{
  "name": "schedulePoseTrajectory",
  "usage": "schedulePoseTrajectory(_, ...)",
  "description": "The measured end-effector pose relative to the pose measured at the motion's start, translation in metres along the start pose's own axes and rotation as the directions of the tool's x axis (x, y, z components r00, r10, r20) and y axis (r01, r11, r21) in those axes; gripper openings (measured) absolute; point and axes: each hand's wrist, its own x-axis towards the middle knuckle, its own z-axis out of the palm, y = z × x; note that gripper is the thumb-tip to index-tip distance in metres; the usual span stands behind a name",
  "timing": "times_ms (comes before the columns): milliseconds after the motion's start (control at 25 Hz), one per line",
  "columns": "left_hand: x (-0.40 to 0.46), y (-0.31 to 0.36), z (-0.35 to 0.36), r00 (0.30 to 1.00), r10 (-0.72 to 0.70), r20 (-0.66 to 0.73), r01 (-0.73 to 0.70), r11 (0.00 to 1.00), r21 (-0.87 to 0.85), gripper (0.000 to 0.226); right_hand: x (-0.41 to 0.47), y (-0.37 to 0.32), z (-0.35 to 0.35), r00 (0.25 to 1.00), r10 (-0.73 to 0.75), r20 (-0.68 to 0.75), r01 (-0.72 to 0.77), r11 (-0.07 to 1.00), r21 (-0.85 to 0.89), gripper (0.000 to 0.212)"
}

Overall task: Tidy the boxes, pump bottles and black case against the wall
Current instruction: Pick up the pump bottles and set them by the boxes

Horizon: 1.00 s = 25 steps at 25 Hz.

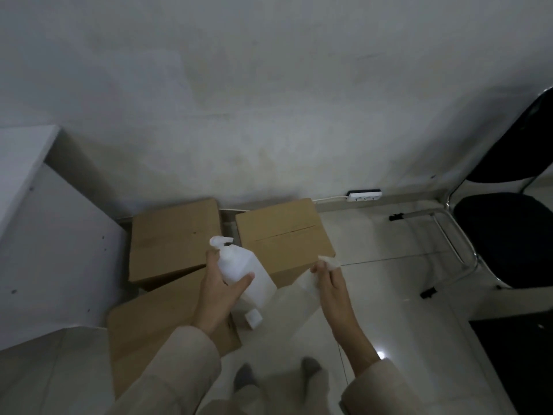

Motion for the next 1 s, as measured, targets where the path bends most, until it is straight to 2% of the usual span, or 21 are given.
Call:
schedulePoseTrajectory(160,0.022,-0.007,0.023,0.999,-0.021,0.024,0.022,1.000,-0.004,0.058,0.033,0.007,-0.007,0.995,0.036,0.094,-0.029,0.997,-0.076,0.007)
schedulePoseTrajectory(280,0.040,-0.014,0.042,0.992,-0.112,0.059,0.115,0.992,-0.056,0.061,0.064,0.017,-0.017,0.987,0.087,0.139,-0.066,0.987,-0.145,0.005)
schedulePoseTrajectory(440,0.070,-0.031,0.065,0.958,-0.255,0.133,0.274,0.951,-0.145,0.072,0.106,0.036,-0.026,0.968,0.142,0.209,-0.093,0.969,-0.230,0.023)
schedulePoseTrajectory(480,0.079,-0.038,0.071,0.947,-0.290,0.140,0.312,0.933,-0.180,0.066,0.118,0.046,-0.026,0.964,0.156,0.217,-0.097,0.961,-0.259,0.018)
schedulePoseTrajectory(560,0.103,-0.057,0.085,0.930,-0.339,0.141,0.363,0.906,-0.219,0.038,0.142,0.070,-0.026,0.955,0.192,0.226,-0.115,0.942,-0.315,0.005)
schedulePoseTrajectory(600,0.116,-0.072,0.095,0.930,-0.347,0.120,0.364,0.911,-0.195,0.026,0.156,0.087,-0.025,0.956,0.188,0.227,-0.106,0.937,-0.332,0.005)
schedulePoseTrajectory(680,0.138,-0.106,0.113,0.938,-0.341,0.070,0.347,0.929,-0.127,0.019,0.181,0.120,-0.021,0.957,0.187,0.220,-0.100,0.930,-0.354,0.009)
schedulePoseTrajectory(880,0.191,-0.211,0.160,0.918,-0.397,-0.019,0.396,0.918,-0.038,0.034,0.236,0.235,0.004,0.958,0.214,0.188,-0.137,0.925,-0.354,0.006)
schedulePoseTrajectory(1000,0.215,-0.276,0.187,0.924,-0.380,-0.043,0.382,0.920,0.089,0.026,0.259,0.312,0.021,0.956,0.254,0.147,-0.188,0.915,-0.356,0.014)
